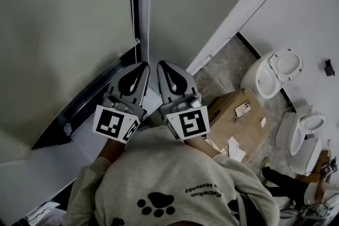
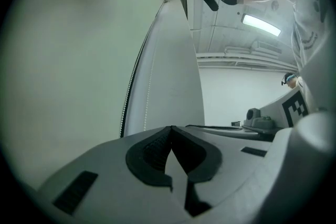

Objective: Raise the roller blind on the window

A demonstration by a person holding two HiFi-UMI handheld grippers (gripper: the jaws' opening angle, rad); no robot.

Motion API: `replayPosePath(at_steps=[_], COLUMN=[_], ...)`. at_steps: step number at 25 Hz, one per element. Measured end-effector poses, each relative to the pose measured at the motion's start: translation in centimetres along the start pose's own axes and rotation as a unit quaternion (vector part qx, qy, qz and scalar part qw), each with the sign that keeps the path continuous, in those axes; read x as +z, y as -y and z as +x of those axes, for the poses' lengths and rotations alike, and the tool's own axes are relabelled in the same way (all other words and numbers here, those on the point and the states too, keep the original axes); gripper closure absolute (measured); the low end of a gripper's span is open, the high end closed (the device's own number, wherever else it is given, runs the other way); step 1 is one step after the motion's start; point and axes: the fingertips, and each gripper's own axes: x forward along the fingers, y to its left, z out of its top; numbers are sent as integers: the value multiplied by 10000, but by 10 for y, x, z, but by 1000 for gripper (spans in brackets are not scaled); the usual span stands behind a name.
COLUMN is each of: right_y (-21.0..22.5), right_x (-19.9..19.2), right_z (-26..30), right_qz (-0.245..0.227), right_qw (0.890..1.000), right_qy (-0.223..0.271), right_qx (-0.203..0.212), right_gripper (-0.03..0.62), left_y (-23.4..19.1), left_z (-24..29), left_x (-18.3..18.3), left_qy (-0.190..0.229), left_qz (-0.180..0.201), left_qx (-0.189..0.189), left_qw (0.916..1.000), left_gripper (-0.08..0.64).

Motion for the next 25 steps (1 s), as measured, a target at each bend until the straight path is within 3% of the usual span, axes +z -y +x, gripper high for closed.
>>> replayPosePath(at_steps=[5, 11, 15, 25], right_y=[14, 13, 16, 15], right_x=[-17, -3, -2, 1], right_z=[13, 20, 29, 28], right_qz=[-82, -109, -67, -72], right_qw=[9994, 9998, 9998, 9999], right_qy=[-301, -142, -178, -135], right_qx=[-137, -9, 72, 51], right_gripper=[583, 583, 583, 583], left_y=[-18, -26, -36, -52], left_z=[23, 38, 53, 80], left_x=[-8, -9, -10, -11], left_qy=[-124, -314, -377, -515], left_qz=[39, 20, 8, 164], left_qx=[-16, 53, 109, 38], left_qw=[9999, 9995, 9992, 9985], left_gripper=[552, 551, 456, 456])
